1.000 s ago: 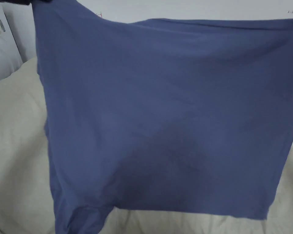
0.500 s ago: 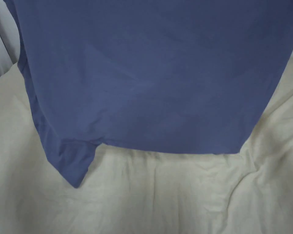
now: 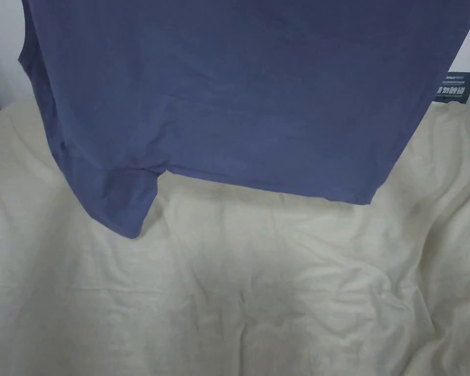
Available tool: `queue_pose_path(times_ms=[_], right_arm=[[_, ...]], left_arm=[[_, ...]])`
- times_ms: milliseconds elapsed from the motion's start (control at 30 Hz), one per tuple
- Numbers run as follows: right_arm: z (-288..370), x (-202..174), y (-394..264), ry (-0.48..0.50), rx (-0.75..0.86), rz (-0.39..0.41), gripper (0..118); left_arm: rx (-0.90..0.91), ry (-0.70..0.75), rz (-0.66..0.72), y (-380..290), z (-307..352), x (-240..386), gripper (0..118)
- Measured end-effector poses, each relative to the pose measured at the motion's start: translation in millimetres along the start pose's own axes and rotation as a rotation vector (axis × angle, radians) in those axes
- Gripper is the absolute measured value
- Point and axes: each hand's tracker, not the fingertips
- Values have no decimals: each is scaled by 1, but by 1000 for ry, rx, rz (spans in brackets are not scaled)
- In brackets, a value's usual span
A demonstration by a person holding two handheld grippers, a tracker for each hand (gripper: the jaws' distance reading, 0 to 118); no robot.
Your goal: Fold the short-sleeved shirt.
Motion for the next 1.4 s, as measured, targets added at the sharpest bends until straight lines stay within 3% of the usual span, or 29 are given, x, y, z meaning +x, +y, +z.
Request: queue_pose_path(times_ms=[300, 633, 1033, 1400], right_arm=[[-26, 9, -24, -3, -18, 13, 5], [-13, 1, -89, 47, -66, -27, 5], [91, -31, -194, 135, -118, -91, 5], [209, -83, -320, 187, -200, -188, 5]], left_arm=[[20, -11, -2, -42, -15, -24, 8], [-7, -69, 72, -123, 22, -50, 8], [-23, -147, 108, -246, 137, -34, 8], [-38, -192, 247, -413, 273, -22, 8]])
